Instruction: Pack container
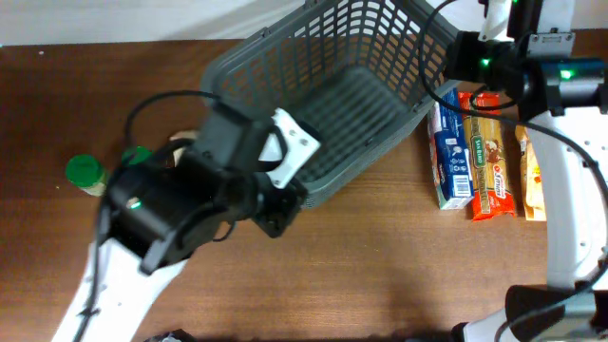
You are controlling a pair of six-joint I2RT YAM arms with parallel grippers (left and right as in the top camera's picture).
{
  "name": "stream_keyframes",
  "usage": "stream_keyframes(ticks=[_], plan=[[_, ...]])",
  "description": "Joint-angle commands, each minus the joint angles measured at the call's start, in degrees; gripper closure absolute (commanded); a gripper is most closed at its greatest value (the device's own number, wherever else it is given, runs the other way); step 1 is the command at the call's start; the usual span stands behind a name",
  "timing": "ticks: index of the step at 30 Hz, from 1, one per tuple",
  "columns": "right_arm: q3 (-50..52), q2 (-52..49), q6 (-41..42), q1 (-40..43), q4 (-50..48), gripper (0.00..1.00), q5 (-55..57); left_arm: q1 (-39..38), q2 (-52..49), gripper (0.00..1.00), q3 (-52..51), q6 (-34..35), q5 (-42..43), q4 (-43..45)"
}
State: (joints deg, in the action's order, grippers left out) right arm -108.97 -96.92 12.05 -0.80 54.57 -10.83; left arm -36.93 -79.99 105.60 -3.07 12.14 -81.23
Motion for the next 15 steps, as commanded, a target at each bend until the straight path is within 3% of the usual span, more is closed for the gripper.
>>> stream_keyframes(ticks=[1,15], plan=[[-1.0,-1.9,0.5,-0.3,-0.2,0.96,-2.9,-4.2,-3.6,0.98,0.7,-4.5,3.1,-1.1],[-1.0,-4.8,0.2,-0.4,4.1,0.96,-4.4,-6.6,-15.7,0.98,0.5,-9.5,2.8,-0.4]])
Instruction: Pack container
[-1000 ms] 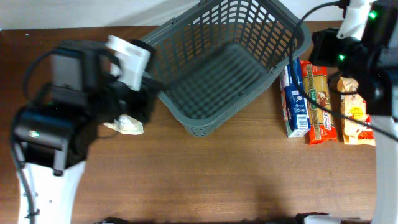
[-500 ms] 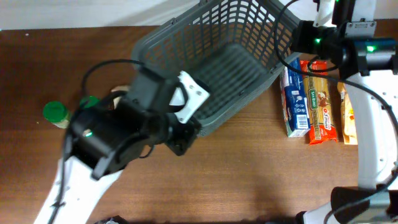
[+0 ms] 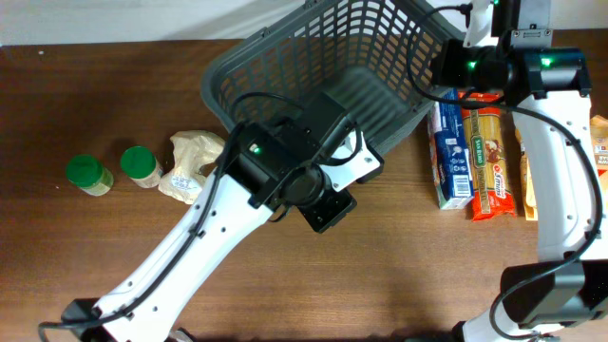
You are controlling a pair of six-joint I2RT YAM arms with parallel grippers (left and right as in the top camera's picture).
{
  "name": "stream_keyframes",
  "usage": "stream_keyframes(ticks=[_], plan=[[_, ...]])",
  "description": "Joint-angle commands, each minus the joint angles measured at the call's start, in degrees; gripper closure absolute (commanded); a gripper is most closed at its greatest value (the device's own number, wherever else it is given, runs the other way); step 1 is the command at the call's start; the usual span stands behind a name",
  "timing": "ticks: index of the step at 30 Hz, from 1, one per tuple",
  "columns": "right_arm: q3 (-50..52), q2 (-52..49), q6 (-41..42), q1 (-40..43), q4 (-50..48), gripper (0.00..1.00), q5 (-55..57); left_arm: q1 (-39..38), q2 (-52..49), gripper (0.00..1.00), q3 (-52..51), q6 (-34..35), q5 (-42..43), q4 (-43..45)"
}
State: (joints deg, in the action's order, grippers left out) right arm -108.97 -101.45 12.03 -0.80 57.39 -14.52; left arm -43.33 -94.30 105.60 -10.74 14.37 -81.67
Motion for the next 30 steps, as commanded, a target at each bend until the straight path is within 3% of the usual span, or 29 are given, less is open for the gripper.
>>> stream_keyframes(ticks=[1,17,30], plan=[[-1.0,-0.3,0.3,-0.4,1.9,0.96,-0.7,-0.2,-1.7,0.98,0.5,-1.8,0.4,0.1],[-1.0,-0.3,-3.5,-0.4,11.8,0.96,-0.7,0.7,-2.2,0.98,0.5,-0.5,-10.4,-0.1],[-1.0,-0.3,-4.3,-0.4,14.4,0.96,-0.7,9.6,-2.2,0.98,0.5,1.0,-14.2,1.3]])
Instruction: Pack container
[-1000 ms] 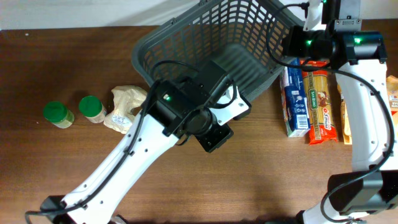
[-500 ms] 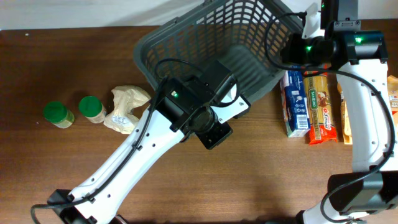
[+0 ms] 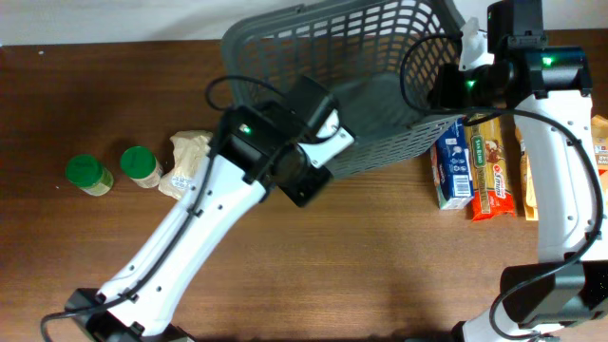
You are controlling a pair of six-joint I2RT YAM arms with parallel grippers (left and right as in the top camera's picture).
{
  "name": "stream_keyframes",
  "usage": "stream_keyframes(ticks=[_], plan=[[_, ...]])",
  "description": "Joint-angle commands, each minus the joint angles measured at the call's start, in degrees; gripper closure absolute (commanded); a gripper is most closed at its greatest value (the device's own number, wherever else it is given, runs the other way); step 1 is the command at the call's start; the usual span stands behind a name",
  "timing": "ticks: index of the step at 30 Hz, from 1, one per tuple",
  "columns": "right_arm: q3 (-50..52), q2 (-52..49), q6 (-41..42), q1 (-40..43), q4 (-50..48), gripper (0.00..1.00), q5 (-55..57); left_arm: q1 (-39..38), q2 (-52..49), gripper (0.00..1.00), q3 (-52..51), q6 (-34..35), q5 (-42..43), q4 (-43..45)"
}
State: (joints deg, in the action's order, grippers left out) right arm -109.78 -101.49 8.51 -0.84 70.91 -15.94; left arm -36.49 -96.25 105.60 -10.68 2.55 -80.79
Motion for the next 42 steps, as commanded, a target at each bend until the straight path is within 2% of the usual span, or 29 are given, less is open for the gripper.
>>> stream_keyframes(ticks=[1,13,18,22,27,32,36,42], plan=[[-0.2,-0.2,-0.8,-0.4,0.9,0.96,0.7,3.3,-0.3,0.98,0.5,0.9,-2.4,0.6],[-0.2,-0.2,-0.8,-0.3,1.0,0.96,0.7,7.8,0.5,0.98,0.5,0.7,-1.8,2.8],[-1.2,1.6,-0.8,-0.3,-5.0,0.96,0.7,8.2,5.0,0.98,0.9,1.4,-1.6,2.8],[-7.8,2.9,-0.7,0.6,-7.7,0.96,0.8,11.6,11.6,0.98,1.5,6.4,-6.2,3.1],[-12.5,2.9,-0.5,4.3,-8.2,0.96,1.6,18.4,16.5,0.98,1.5,7.3,-6.9,3.1],[-12.5,0.7,3.2,13.4,-7.9,0.96,2.2,24.7,17.7,0.98,1.5,7.5,-6.9,1.4],[-12.5,-1.6,3.1,17.2,-6.2,0.96,-0.9,26.3,17.7,0.98,1.5,7.4,-6.9,1.3],[-12.4,-5.8,2.7,17.6,-5.9,0.96,-0.2,27.0,17.7,0.98,1.5,7.5,-6.9,1.3]])
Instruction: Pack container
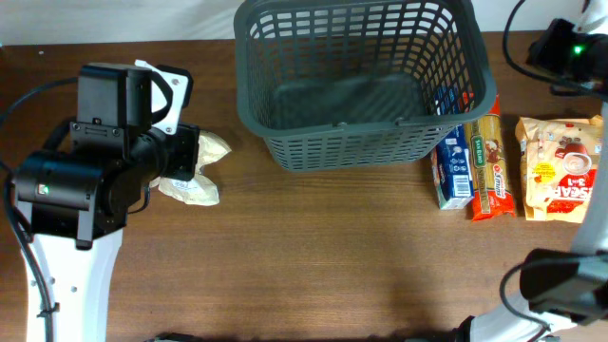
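Observation:
The grey mesh basket (356, 85) stands square and upright at the back centre, with nothing in it. My left arm hangs over the table's left side. Its gripper (183, 155) is a dark shape right against a crumpled beige bag (198, 180), and the fingers are too hidden to read. Only the right arm's body (568, 49) shows, at the top right corner, and its gripper is out of view. A blue box (450, 163), a pasta packet (486, 163) and a red-and-beige pouch (552, 169) lie to the right of the basket.
The blue box touches the basket's right front corner. The brown table (332, 266) shows bare wood in front of the basket. My left arm's black housing (85, 190) covers the far left of the table.
The basket was turned slightly and sat lower with both arms at it. It now stands square at the back centre. My left arm is now at the far left by the beige bag and the right arm at the top right corner.
At first the basket lay skewed diagonally, with my left arm at its near corner and my right at its right rim. Over the following moments it stood progressively straighter. Two green-lidded jars then showed at the left, where my left arm now is.

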You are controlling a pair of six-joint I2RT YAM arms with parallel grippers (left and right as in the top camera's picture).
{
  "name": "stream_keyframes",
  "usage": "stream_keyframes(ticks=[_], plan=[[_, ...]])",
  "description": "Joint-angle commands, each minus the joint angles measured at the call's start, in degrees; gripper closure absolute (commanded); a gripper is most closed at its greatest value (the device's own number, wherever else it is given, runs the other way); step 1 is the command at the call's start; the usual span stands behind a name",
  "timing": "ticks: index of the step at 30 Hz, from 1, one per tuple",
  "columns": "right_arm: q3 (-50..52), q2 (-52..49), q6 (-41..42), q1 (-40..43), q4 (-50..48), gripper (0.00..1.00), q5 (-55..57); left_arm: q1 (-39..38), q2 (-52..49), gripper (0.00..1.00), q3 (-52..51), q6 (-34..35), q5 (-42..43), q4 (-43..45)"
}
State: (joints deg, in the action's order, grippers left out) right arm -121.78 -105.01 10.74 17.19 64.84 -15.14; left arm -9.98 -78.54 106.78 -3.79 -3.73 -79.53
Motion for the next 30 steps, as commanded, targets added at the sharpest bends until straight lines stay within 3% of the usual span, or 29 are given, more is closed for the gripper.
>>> stream_keyframes(ticks=[1,30], plan=[[-0.4,-3.2,0.5,-0.7,0.3,0.96,-1.2,0.5,0.0,0.98,0.3,0.5,-0.6,0.0],[-0.4,-7.0,-1.5,-11.2,1.1,0.96,-4.8,0.5,0.0,0.98,0.3,0.5,-0.6,-0.5]])
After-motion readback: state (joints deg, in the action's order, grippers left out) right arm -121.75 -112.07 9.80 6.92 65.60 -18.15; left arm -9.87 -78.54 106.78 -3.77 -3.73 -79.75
